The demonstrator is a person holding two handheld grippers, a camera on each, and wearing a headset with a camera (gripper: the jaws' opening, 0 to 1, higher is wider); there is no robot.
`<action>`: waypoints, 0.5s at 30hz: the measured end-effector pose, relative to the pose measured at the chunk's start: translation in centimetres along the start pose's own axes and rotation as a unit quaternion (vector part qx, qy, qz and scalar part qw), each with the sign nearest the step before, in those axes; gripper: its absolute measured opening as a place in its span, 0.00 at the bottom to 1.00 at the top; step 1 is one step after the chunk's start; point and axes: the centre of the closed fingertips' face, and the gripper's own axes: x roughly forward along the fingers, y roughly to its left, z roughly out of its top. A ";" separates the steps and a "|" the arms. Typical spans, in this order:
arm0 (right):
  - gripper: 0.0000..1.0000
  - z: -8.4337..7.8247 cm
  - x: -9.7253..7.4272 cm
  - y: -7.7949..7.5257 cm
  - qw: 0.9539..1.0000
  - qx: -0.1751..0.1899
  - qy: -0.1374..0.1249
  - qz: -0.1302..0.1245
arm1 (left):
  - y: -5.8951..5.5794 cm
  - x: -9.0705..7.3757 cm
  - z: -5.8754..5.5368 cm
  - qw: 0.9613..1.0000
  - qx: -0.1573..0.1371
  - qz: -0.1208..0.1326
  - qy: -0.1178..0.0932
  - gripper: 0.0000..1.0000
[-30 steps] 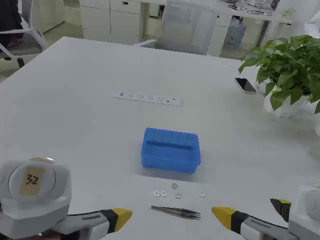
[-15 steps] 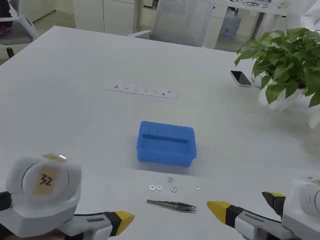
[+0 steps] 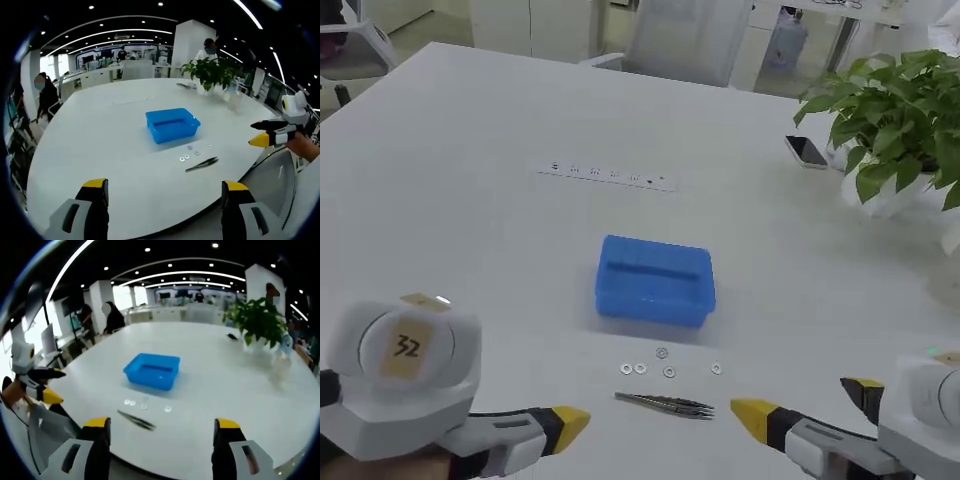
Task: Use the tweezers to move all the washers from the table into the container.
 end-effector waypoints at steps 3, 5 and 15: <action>0.83 0.1 0.0 -0.1 1.000 0.001 0.000 -0.001 | 0.1 0.0 0.0 1.000 0.002 0.001 0.001 0.97; 0.83 0.2 0.1 -0.1 1.000 0.007 -0.004 0.001 | 0.1 0.0 0.1 1.000 0.003 0.001 0.000 0.96; 0.82 0.0 0.4 0.2 1.000 0.018 -0.002 0.006 | 0.3 0.6 0.0 1.000 0.013 -0.002 0.012 0.95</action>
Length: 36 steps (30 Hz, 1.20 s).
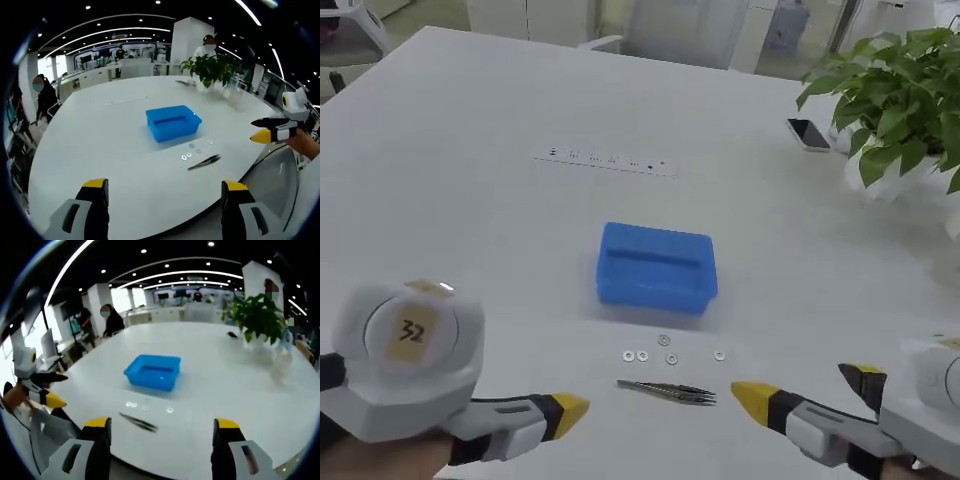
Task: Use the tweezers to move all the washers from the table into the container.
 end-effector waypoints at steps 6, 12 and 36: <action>0.81 -0.2 0.5 0.1 1.000 0.001 0.006 0.002 | 0.1 0.8 0.3 1.000 0.012 -0.006 0.006 0.92; 0.80 -0.5 1.1 -0.2 1.000 -0.013 0.021 -0.002 | 0.0 1.9 0.0 0.999 0.020 -0.020 0.022 0.87; 0.75 -1.8 3.7 -0.2 0.997 -0.016 0.069 0.014 | -3.0 7.1 0.2 0.983 0.100 -0.146 0.047 0.52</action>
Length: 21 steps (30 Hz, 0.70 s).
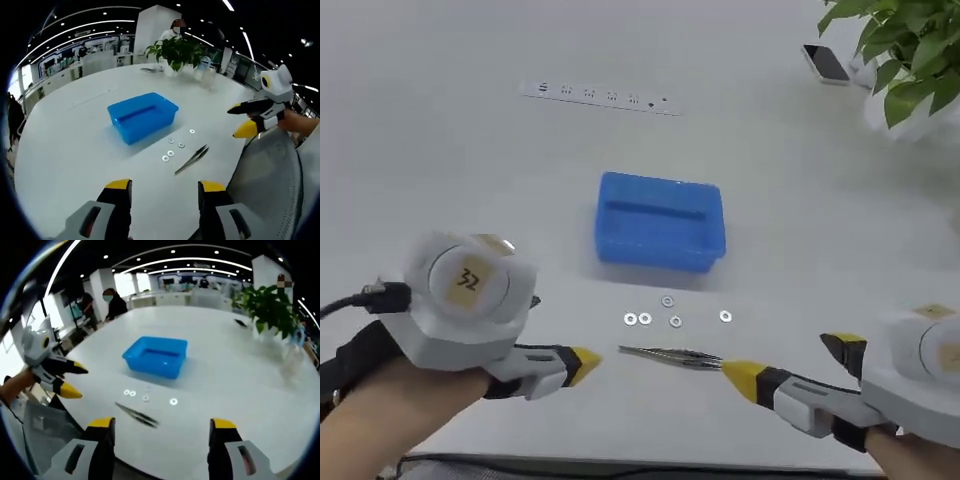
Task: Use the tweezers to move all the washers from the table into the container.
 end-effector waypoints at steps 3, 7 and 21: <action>0.74 -0.1 0.2 0.1 1.000 -0.001 0.002 0.003 | -1.0 1.2 0.2 0.999 0.009 -0.038 -0.008 0.47; 0.73 -0.4 0.5 0.6 1.000 -0.007 0.013 0.011 | -1.8 2.7 -0.4 0.997 0.049 -0.063 0.014 0.35; 0.68 -0.6 0.4 1.6 1.000 -0.010 0.016 0.025 | -2.4 7.7 -1.2 0.985 0.135 -0.100 0.040 0.19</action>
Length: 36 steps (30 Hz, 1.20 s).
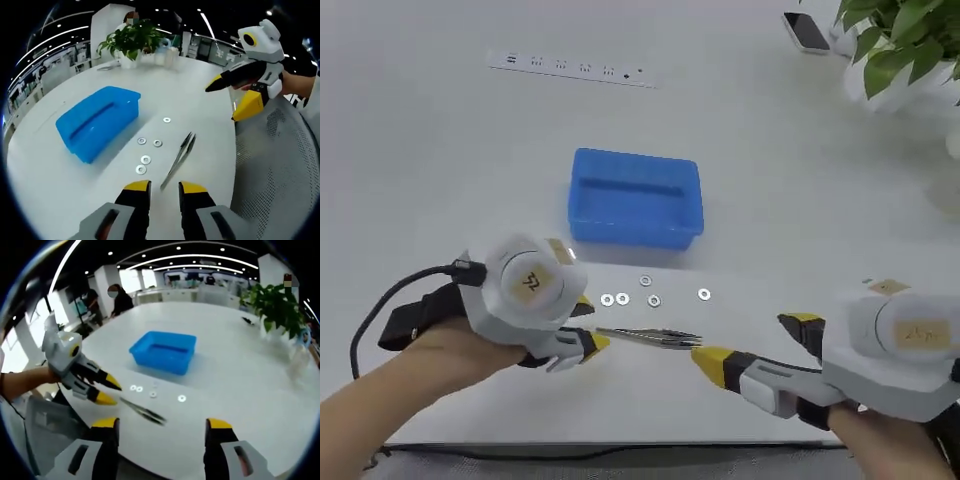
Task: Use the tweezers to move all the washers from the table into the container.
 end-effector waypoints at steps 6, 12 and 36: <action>0.62 -0.1 -0.1 0.5 1.000 0.003 -0.003 0.009 | -0.1 1.2 -0.4 0.999 0.036 -0.011 0.015 0.12; 0.56 0.0 -0.2 0.7 1.000 -0.009 -0.001 0.007 | -0.5 1.3 -0.4 0.997 0.069 -0.022 0.020 0.02; 0.28 -0.1 4.2 5.5 0.977 -0.183 0.049 0.096 | -3.7 -5.6 5.4 0.988 0.150 -0.016 -0.036 0.00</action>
